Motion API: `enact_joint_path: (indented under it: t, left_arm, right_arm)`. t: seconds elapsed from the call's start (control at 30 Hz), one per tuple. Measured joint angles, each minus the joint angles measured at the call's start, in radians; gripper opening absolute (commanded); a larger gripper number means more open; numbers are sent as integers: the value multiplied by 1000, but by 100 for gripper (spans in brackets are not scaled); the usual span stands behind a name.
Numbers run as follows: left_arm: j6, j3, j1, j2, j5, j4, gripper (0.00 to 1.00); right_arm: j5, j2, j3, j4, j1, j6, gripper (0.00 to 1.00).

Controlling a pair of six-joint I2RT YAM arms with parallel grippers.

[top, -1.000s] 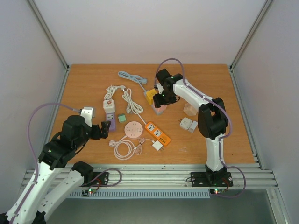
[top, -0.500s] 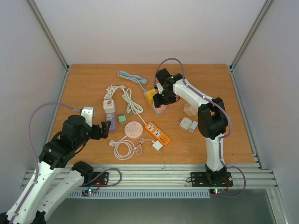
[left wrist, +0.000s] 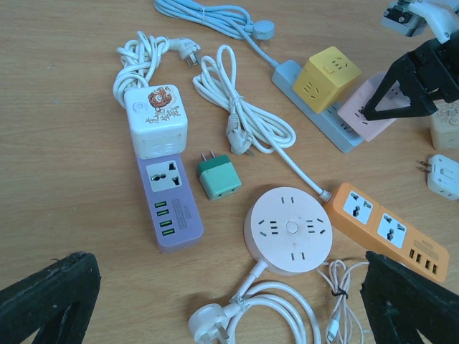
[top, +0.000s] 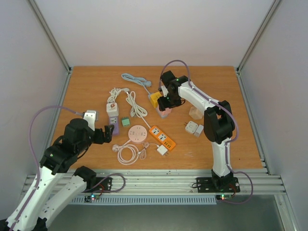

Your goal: Insert the plug

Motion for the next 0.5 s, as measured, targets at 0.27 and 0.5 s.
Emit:
enact_joint_path:
  t: [0.27, 0.5]
  left_arm:
    - [0, 0, 0, 0, 0, 0, 99]
    - [0, 0, 0, 6, 0, 0, 99]
  right_arm:
    - [0, 0, 0, 0, 0, 0, 31]
    - [0, -1, 0, 0, 0, 0, 31]
